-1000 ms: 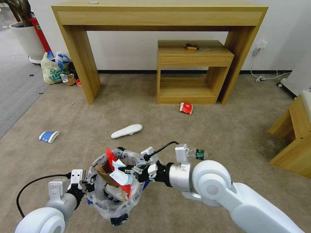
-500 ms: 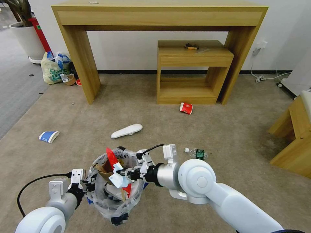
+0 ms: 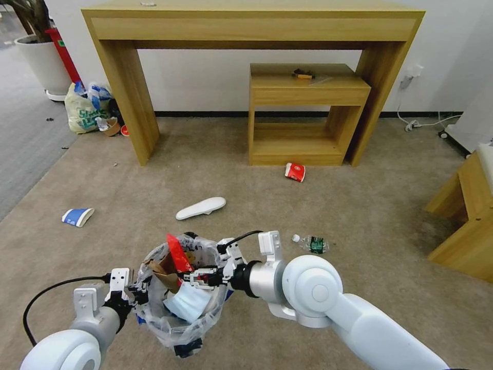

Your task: Pick up the trash bin and place the garbage on the floor into it.

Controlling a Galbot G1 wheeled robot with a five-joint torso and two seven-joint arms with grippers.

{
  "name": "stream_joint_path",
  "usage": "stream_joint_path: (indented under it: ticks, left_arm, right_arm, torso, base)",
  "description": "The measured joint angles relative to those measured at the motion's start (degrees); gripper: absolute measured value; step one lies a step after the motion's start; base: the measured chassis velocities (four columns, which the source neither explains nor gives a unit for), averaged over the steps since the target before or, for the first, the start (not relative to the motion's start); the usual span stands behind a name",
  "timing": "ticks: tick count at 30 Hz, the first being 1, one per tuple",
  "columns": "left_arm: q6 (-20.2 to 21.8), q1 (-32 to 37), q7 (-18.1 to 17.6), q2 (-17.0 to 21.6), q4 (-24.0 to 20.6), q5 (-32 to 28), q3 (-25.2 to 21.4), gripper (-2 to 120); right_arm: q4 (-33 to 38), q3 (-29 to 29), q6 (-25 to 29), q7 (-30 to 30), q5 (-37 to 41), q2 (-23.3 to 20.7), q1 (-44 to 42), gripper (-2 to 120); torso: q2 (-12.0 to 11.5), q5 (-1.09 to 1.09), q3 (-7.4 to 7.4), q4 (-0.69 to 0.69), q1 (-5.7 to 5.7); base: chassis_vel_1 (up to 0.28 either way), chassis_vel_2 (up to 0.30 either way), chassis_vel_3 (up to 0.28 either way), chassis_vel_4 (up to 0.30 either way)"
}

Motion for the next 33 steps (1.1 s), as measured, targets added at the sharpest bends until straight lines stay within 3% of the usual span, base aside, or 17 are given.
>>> stream_joint_path:
  ticks: [2, 5, 11, 15, 19, 29, 33]
  left_arm:
    - [0.00, 0.11, 0.58, -0.26, 0.21, -0.01, -0.84, 0]
    - [0.00, 0.32, 1.07, -0.47, 0.31, 0.05, -1.40, 0]
    - [0.00, 0.72, 1.93, -0.75, 0.09, 0.07, -2.39, 0]
    - [0.00, 0.27, 2.14, -0.86, 0.00, 0.11, -2.67, 0]
    - [0.00, 0.21, 2.27, -0.91, -0.07, 0.10, -2.66, 0]
    - [0.00, 0.44, 3.65, -1.00, 0.05, 0.27, -2.79, 0]
    - [0.00, 0.52, 4.22, -1.00, 0.18, 0.28, -3.05, 0]
  right_arm:
    - [0.44, 2.83, 0.02, -4.40, -6.30, -1.59, -1.16, 96]
    - [0.58, 5.04, 0.59, -7.31, -11.59, -3.02, -2.81, 99]
    - [0.16, 10.27, 3.01, -10.06, -22.73, -4.14, -8.11, 100]
    - [-1.84, 17.63, 6.06, -17.04, -39.16, -3.24, -15.29, 100]
    - [-2.31, 23.46, 8.30, -18.79, -48.09, -0.99, -21.09, 100]
    - [-2.40, 35.53, 13.53, -23.32, -57.32, 4.12, -31.13, 100]
    - [-2.54, 41.05, 18.24, -27.63, -61.35, 6.92, -36.49, 100]
  torso:
    - [0.00, 0.00, 0.00, 0.00, 0.00]
    - [0.00, 0.00, 0.00, -0.01, 0.00]
    - [0.00, 0.00, 0.00, 0.00, 0.00]
    - [0.00, 0.00, 0.00, 0.00, 0.00]
    - [0.00, 0.00, 0.00, -0.01, 0.00]
    - [0.00, 0.00, 0.00, 0.00, -0.01]
    - [0.00, 0.00, 0.00, 0.00, -0.01]
  base:
    - [0.000, 0.000, 0.000, 0.000]
    - [0.000, 0.000, 0.000, 0.000]
    - [0.000, 0.000, 0.000, 0.000]
    - [0.000, 0.000, 0.000, 0.000]
    - [0.000, 0.000, 0.000, 0.000]
    - [0.000, 0.000, 0.000, 0.000]
    - [0.000, 0.000, 0.000, 0.000]
